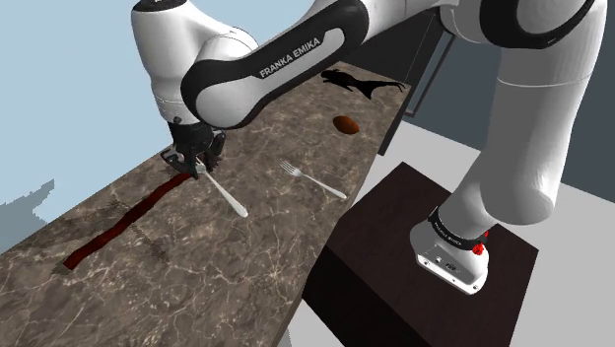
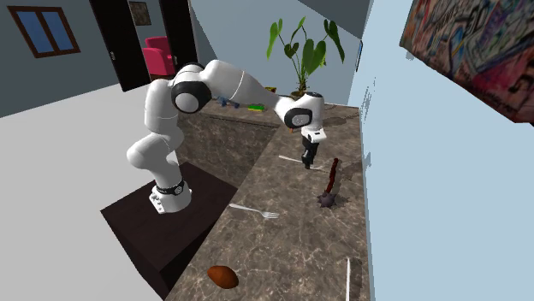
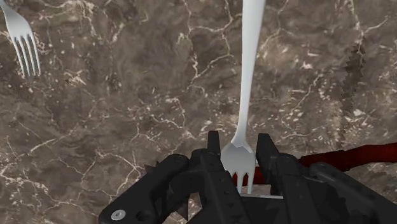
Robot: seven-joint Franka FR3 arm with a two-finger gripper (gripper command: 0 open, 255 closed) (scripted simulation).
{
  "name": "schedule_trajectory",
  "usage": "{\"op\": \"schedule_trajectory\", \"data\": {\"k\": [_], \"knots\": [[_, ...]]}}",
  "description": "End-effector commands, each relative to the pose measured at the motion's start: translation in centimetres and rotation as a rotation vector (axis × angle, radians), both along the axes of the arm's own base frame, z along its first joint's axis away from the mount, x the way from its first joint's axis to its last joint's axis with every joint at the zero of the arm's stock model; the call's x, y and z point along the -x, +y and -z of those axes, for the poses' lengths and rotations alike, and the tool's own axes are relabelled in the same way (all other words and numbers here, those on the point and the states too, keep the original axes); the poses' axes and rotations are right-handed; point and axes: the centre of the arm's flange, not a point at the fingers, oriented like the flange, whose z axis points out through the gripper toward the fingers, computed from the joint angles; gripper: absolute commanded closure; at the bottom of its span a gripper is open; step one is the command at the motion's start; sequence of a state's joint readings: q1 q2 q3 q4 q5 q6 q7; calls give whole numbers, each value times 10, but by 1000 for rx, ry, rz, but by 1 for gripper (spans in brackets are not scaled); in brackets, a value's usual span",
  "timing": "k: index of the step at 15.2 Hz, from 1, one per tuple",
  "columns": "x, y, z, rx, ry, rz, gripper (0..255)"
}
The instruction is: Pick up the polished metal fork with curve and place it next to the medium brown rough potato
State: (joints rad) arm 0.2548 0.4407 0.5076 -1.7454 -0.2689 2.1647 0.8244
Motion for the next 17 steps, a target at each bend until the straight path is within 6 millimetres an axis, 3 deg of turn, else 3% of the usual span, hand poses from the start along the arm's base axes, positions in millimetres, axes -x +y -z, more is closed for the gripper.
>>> {"op": "schedule_trajectory", "data": {"k": [1, 17], "knots": [[-5, -22, 1, 0, 0, -1, 255], [-41, -230, 0, 0, 0, -1, 255]]}}
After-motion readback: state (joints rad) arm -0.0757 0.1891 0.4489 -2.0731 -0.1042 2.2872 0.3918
